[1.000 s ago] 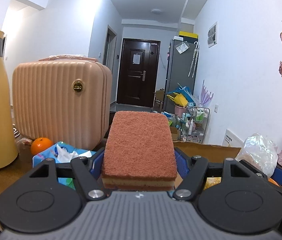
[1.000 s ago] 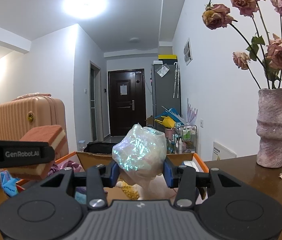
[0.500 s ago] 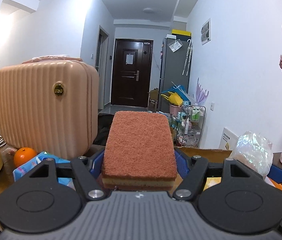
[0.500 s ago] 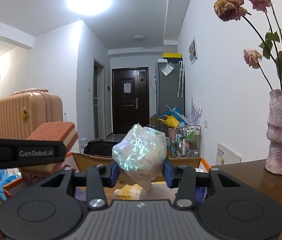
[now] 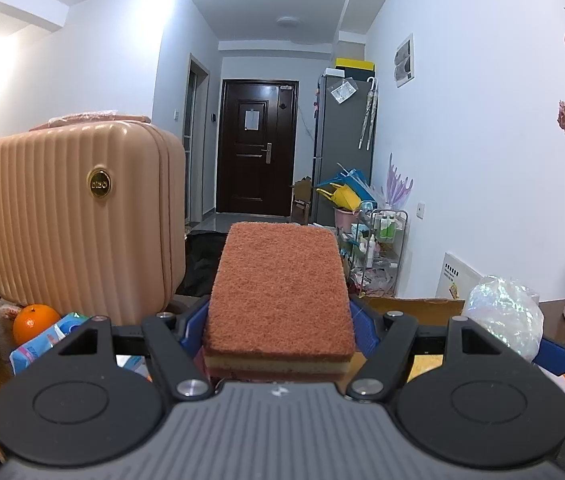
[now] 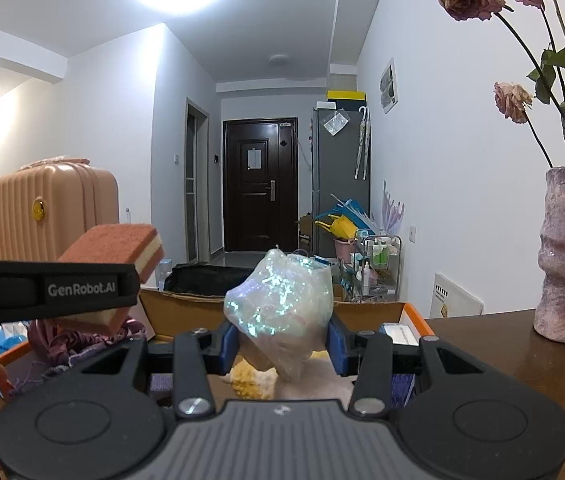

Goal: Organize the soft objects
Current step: 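Open the left gripper to drop the sponge into the box while the right releases the bag, then withdraw both open grippers from the box back toward the table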

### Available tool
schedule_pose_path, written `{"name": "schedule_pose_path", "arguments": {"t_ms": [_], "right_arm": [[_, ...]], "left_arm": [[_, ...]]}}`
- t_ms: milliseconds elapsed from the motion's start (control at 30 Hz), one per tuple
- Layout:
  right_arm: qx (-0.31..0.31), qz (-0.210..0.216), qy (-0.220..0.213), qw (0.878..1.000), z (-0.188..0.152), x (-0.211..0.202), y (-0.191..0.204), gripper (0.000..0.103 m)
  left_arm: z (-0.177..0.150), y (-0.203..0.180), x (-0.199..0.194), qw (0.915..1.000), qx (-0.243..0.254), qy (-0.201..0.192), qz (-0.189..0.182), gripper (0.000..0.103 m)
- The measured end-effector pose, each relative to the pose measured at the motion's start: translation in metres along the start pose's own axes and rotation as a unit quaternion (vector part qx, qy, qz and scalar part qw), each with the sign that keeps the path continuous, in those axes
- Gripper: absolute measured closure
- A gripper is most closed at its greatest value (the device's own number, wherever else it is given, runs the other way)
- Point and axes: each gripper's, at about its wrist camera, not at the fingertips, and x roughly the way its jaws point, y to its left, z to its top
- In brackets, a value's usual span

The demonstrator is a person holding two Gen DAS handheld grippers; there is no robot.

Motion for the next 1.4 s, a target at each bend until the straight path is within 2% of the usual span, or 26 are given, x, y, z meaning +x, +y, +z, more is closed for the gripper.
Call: {"name": "schedule_pose_path", "arguments": {"t_ms": [133, 267, 300, 333, 367, 433, 533, 1000, 1400], "right_arm": [[0.003, 0.001, 0.003, 1.0, 0.0, 0.001, -0.002, 0.054], [0.003, 0.005, 0.007, 1.0, -0.001, 0.002, -0.003, 0.049], [0.003, 0.004, 0.007, 1.0, -0.001, 0.002, -0.003, 0.042], [0.004, 0.004, 0.008, 1.0, -0.001, 0.002, -0.004, 0.035], [0.006, 0.002, 0.008, 1.0, -0.001, 0.002, -0.004, 0.03], [0.014, -0.001, 0.005, 1.0, -0.001, 0.001, -0.007, 0.011], [0.027, -0.005, -0.003, 1.0, 0.001, -0.001, -0.011, 0.0], [0.024, -0.01, -0.005, 1.0, 0.0, -0.003, -0.01, 0.0], [0.015, -0.012, -0.015, 1.0, -0.004, -0.025, -0.006, 0.0]], "left_arm": [[0.0, 0.002, 0.001, 1.0, -0.001, 0.001, -0.003, 0.03], [-0.001, 0.005, 0.0, 0.9999, -0.01, -0.003, 0.003, 0.01], [0.0, 0.006, 0.0, 0.9999, -0.011, -0.005, 0.006, 0.007], [0.0, 0.007, -0.001, 0.9999, -0.012, -0.007, 0.009, 0.0], [0.0, 0.007, -0.001, 0.9998, -0.013, -0.009, 0.01, 0.0], [-0.001, 0.008, -0.003, 0.9996, -0.017, -0.015, 0.018, 0.0], [-0.001, 0.009, -0.003, 0.9993, -0.019, -0.018, 0.026, 0.0], [-0.003, 0.015, -0.004, 0.9989, -0.03, -0.01, 0.036, 0.0], [-0.006, 0.017, -0.021, 0.9986, -0.028, -0.015, 0.042, 0.0]]}}
